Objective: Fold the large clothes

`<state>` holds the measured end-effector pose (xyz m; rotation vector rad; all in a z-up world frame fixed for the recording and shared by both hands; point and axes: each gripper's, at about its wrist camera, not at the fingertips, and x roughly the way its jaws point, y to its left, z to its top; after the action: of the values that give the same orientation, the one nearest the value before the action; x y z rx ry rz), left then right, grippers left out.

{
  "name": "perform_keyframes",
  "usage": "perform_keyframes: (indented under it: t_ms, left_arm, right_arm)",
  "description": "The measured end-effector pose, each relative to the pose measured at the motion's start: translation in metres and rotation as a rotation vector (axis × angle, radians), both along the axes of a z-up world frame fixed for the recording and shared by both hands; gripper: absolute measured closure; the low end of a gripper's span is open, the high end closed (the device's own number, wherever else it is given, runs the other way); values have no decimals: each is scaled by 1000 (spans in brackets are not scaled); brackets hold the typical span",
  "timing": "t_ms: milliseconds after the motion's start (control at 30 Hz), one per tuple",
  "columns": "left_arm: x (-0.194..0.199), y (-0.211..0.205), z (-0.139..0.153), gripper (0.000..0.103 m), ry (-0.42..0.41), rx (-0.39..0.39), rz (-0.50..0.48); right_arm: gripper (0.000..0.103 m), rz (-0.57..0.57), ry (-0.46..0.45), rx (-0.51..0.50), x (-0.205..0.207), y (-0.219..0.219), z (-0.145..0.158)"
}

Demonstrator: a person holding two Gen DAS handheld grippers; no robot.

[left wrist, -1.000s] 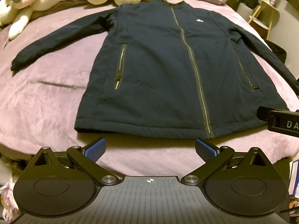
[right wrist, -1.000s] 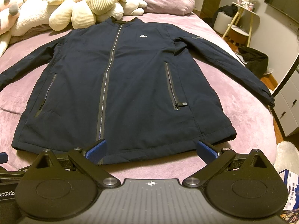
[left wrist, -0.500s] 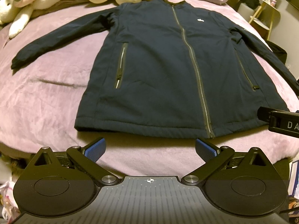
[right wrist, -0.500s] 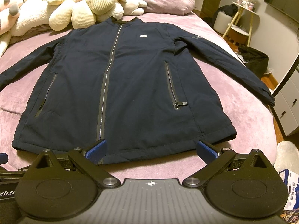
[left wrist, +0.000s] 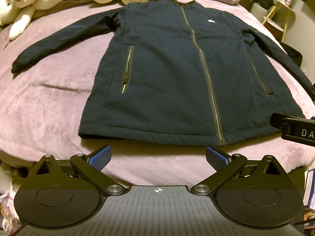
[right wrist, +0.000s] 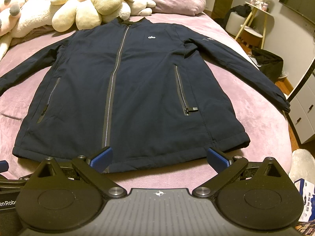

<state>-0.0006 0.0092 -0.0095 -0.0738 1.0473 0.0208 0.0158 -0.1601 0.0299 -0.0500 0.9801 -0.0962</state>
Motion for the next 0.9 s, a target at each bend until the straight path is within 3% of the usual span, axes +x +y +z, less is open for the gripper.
perform_keyframes:
  t_ms: [900]
  left_arm:
    - [7, 0, -2, 0, 25, -6, 2]
  right_arm:
    - [1, 0, 13, 14, 6, -1, -6]
